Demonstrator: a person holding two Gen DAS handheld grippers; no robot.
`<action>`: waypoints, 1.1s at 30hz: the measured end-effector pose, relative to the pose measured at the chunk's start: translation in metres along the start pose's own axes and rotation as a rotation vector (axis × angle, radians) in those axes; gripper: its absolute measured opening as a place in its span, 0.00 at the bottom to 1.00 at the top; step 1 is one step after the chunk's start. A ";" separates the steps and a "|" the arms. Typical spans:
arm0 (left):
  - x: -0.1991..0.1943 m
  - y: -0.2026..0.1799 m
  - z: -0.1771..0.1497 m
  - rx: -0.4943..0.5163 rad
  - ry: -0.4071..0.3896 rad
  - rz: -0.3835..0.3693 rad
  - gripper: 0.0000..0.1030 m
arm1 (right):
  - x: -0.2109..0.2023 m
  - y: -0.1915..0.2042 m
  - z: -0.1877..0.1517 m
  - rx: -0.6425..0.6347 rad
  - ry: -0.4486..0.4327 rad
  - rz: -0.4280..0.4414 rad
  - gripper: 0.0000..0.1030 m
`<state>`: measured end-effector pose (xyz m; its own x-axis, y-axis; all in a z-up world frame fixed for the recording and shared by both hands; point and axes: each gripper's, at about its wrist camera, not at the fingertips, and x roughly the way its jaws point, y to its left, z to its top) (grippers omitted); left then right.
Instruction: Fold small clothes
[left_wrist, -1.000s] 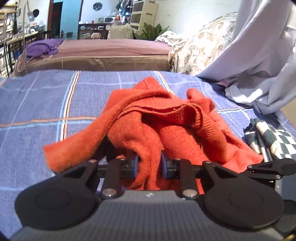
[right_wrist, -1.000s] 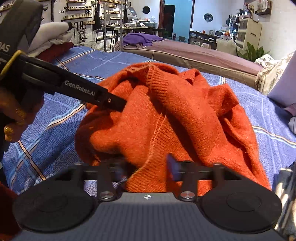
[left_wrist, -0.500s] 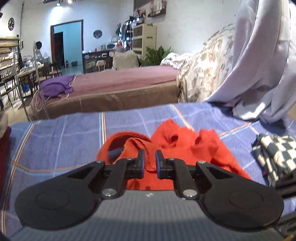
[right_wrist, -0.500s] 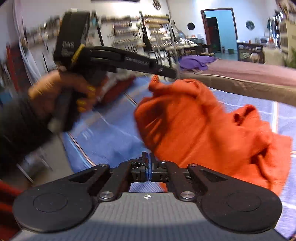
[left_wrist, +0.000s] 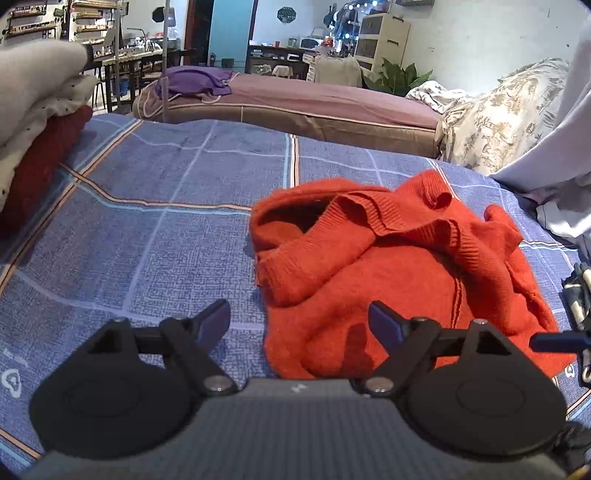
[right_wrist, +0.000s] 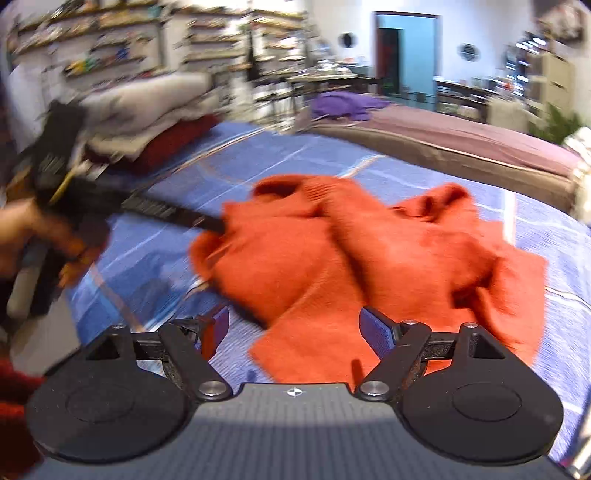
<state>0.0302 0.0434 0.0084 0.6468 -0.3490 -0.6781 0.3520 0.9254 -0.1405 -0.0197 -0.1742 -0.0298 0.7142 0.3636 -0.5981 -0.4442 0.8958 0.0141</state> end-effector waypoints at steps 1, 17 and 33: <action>0.006 0.001 0.000 -0.007 0.022 -0.018 0.79 | 0.007 0.009 -0.003 -0.042 0.027 -0.013 1.00; 0.006 -0.010 0.006 -0.049 -0.008 -0.202 0.11 | -0.001 -0.038 -0.012 0.241 0.023 -0.030 0.09; -0.067 0.015 -0.065 0.116 0.282 -0.237 0.06 | -0.120 -0.085 -0.105 0.277 0.298 0.009 0.09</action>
<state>-0.0516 0.0906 0.0049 0.3324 -0.4819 -0.8107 0.5543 0.7953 -0.2455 -0.1247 -0.3206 -0.0435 0.5046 0.3177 -0.8028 -0.2576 0.9429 0.2112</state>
